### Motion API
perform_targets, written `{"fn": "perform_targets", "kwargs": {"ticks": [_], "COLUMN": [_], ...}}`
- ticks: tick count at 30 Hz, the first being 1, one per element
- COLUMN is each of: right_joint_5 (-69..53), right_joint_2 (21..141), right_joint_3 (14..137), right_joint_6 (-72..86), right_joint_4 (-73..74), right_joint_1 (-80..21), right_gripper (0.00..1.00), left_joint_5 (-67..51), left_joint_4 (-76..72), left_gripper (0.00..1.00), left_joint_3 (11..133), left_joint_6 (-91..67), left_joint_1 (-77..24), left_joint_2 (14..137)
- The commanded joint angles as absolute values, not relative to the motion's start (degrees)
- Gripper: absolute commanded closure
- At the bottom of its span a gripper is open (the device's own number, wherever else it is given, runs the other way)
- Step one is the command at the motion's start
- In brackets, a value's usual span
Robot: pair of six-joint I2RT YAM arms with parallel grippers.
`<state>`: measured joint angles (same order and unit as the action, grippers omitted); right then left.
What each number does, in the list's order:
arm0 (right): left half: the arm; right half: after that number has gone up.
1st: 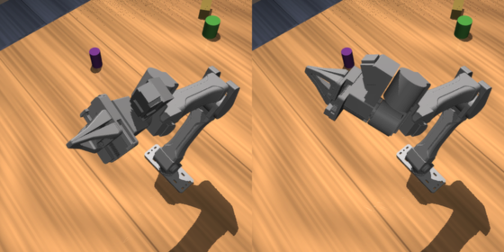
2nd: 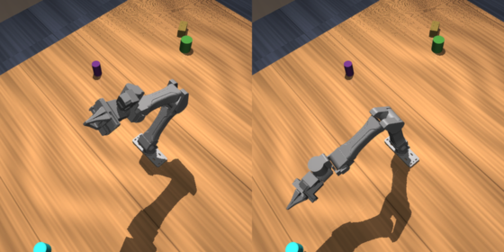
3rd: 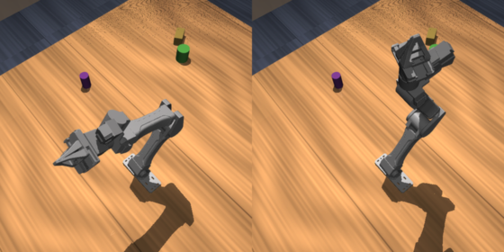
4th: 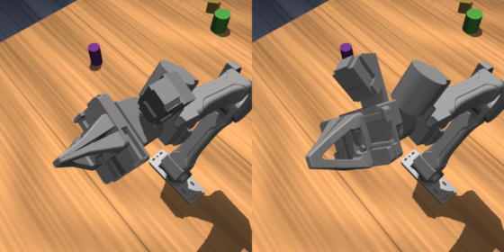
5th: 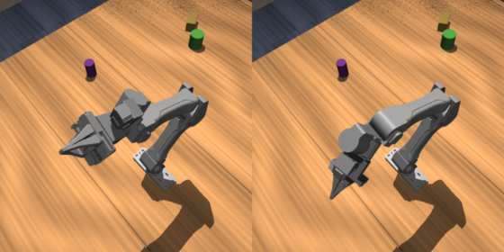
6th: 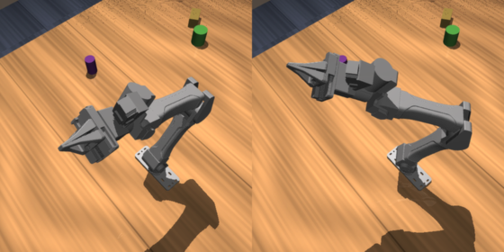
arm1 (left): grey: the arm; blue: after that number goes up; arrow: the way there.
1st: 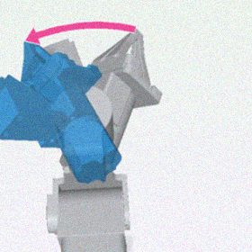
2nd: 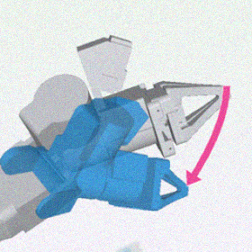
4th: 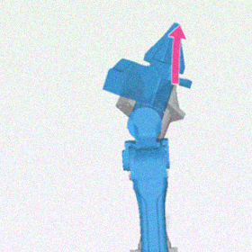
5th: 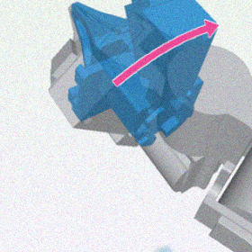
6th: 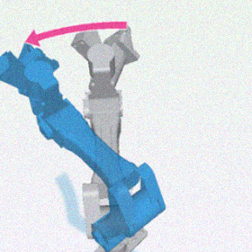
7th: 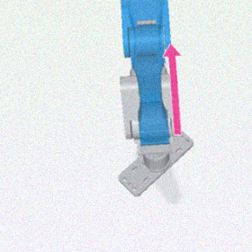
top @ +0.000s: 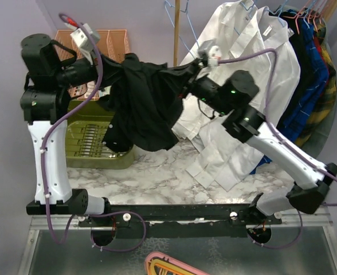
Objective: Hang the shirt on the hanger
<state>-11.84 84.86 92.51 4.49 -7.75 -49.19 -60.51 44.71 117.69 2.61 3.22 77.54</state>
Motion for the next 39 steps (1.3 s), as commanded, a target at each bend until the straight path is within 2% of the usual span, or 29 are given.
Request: {"fn": "perform_targets", "kwargs": {"ticks": [1, 3, 4, 7, 8, 14, 17, 19, 22, 23, 26, 31, 35, 39], "right_joint_5": [2.8, 8.1, 10.4, 15.9, 17.1, 23.3, 25.9, 26.8, 27.7, 27.6, 25.9, 16.0, 9.2, 5.9], "right_joint_2": [74.1, 69.3, 66.6, 58.7, 55.8, 39.9, 36.1, 35.9, 37.2, 37.7, 39.1, 43.5, 60.9, 79.8], "right_joint_3": [91.1, 87.7, 85.7, 80.0, 78.2, 68.4, 66.7, 67.0, 67.4, 67.2, 65.2, 59.8, 64.2, 76.1], "right_joint_6": [1.5, 2.3, 2.9, 6.4, 8.2, 15.1, 16.4, 16.3, 15.6, 15.3, 14.0, 10.0, 9.8, 10.7], "right_joint_4": [3.9, 7.6, 9.2, 15.2, 17.3, 24.9, 27.2, 28.7, 29.8, 29.8, 28.4, 22.4, 24.2, 29.9], "right_joint_1": [-49.5, -49.5, -49.5, -49.5, -49.5, -49.5, -49.5, -49.5, -49.5, -49.5, -49.4, -49.5, -49.5, -49.5], "right_gripper": [0.95, 0.88, 0.74, 0.09, 0.01, 0.01, 0.01, 0.01, 0.01, 0.01, 0.01, 0.01, 0.01, 0.0], "left_joint_5": [-59.1, -54.2, -50.5, -43.0, -41.1, -31.2, -29.7, -32.6, -35.6, -35.3, -33.4, -49.3, -48.0, -52.7], "left_joint_4": [35.3, 37.3, 38.6, 42.0, 42.6, 40.3, 38.9, 40.3, 42.8, 44.0, 42.9, 43.7, 48.8, 57.8], "left_gripper": [1.0, 1.0, 1.0, 1.0, 1.0, 1.0, 0.98, 0.74, 0.16, 0.03, 0.01, 0.01, 0.01, 0.01], "left_joint_3": [118.0, 115.8, 114.8, 112.4, 111.3, 99.9, 95.6, 95.0, 95.2, 95.5, 93.7, 90.6, 87.7, 91.3], "left_joint_6": [-6.9, -3.3, -1.3, 4.3, 5.7, 9.9, 10.2, 10.5, 11.3, 12.1, 12.4, 8.3, 11.7, 17.4], "left_joint_1": [-7.5, -13.6, -16.5, -24.7, -27.2, -39.9, -45.0, -46.4, -46.9, -46.8, -41.0, -12.6, -7.2, -4.7], "left_joint_2": [82.0, 83.3, 84.1, 86.3, 86.9, 91.1, 92.9, 94.1, 93.6, 92.6, 86.6, 79.9, 73.6, 70.5]}}
